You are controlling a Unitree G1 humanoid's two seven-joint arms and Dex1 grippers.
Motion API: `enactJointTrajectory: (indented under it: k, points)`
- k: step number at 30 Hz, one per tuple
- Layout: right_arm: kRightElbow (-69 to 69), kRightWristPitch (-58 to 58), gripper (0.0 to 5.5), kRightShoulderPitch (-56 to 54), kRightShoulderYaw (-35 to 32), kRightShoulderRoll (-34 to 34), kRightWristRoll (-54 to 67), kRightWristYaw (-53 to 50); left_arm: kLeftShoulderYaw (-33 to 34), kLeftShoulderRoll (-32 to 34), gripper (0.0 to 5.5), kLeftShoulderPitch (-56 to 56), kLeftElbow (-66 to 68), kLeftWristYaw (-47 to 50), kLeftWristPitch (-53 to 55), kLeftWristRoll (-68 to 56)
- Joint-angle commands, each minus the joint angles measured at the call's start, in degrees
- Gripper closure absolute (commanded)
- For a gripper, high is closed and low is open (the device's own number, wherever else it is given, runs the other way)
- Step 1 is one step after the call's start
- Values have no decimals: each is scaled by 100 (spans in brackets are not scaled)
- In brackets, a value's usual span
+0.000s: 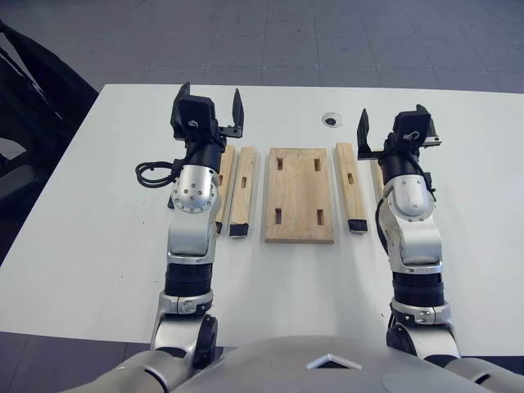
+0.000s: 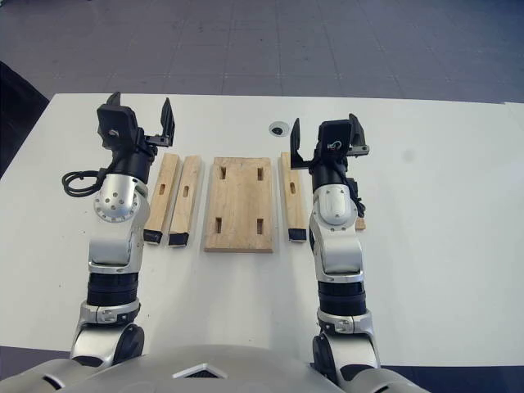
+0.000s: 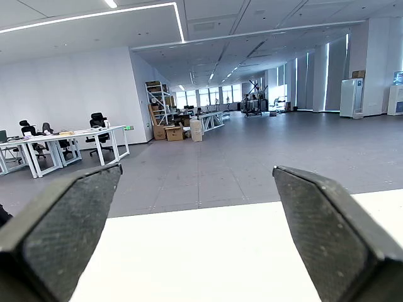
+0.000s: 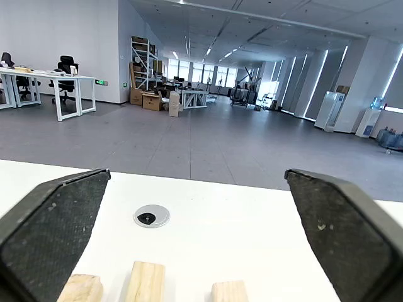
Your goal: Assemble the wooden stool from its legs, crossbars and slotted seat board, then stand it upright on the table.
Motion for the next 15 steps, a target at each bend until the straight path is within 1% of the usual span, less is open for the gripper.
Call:
enactJointTrajectory:
  k: [1, 4, 6, 8, 15]
  points:
    - [54, 144, 36, -47, -165, 48, 168, 15, -8, 108, 105, -72, 123, 51, 0, 179]
    - [58, 99, 36, -43, -160, 5, 126, 34, 138, 41, 105, -57, 116, 4, 87, -28]
    - [55, 74, 36, -49, -183, 32, 144, 24, 325, -79, 105, -113, 136, -97, 144, -421]
    - [34, 39, 5, -64, -215, 96, 199, 2, 381, -74, 107, -145, 147, -88, 197, -505]
    - [67, 104, 1, -102, -202, 112, 206, -4, 54, 244, 107, -206, 64, -89, 411, -22]
